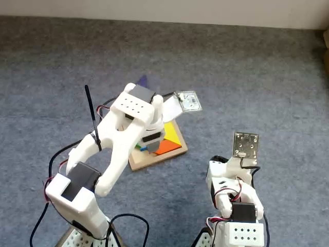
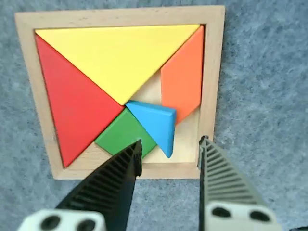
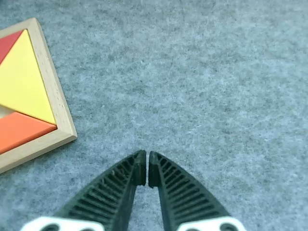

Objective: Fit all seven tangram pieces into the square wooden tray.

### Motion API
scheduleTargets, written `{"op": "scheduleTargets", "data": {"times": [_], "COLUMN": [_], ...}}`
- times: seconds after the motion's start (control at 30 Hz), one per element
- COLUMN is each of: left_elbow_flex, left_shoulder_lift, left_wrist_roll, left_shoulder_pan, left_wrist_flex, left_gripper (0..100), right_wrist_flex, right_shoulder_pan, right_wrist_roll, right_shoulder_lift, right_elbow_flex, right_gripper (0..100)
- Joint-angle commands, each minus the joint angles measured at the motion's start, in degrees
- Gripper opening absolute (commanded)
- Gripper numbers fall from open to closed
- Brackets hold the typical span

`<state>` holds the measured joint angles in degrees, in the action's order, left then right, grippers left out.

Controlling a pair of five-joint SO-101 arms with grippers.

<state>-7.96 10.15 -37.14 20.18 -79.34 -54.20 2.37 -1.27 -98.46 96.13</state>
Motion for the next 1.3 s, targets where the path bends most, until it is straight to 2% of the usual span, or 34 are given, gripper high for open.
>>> {"op": "scheduleTargets", "data": {"times": [0.0, 0.1, 0.27, 0.37, 0.53, 1.1, 1.27], "left_elbow_flex": [-3.5, -8.3, -11.6, -11.6, -11.5, -8.5, -7.2], "left_shoulder_lift": [-2.2, -2.2, -2.3, -2.8, -2.9, -2.9, -2.9], "left_wrist_roll": [1.8, 2.5, 8.3, 8.8, 8.7, 9.1, 9.1], "left_shoulder_pan": [1.8, 1.7, 1.4, 1.6, 1.8, 1.3, -1.2], "left_wrist_flex": [3.6, 8.4, 14.2, 14.0, 14.0, 13.9, 13.9], "left_gripper": [20, 20, 20, 20, 12, 12, 12], "right_wrist_flex": [0.0, 0.0, 0.0, 0.0, 0.0, 0.0, 0.0], "right_shoulder_pan": [-0.7, -0.7, -0.7, -0.7, -0.7, -0.7, -0.7], "right_wrist_roll": [-0.3, -0.3, -0.3, -0.3, -0.3, -0.3, -0.3], "right_shoulder_lift": [-1.1, -1.1, -1.1, -1.1, -1.1, -1.1, -1.1], "right_elbow_flex": [6.5, 6.5, 6.5, 6.5, 6.5, 6.5, 6.5], "right_gripper": [3.1, 3.1, 3.1, 3.1, 3.1, 3.1, 3.1]}}
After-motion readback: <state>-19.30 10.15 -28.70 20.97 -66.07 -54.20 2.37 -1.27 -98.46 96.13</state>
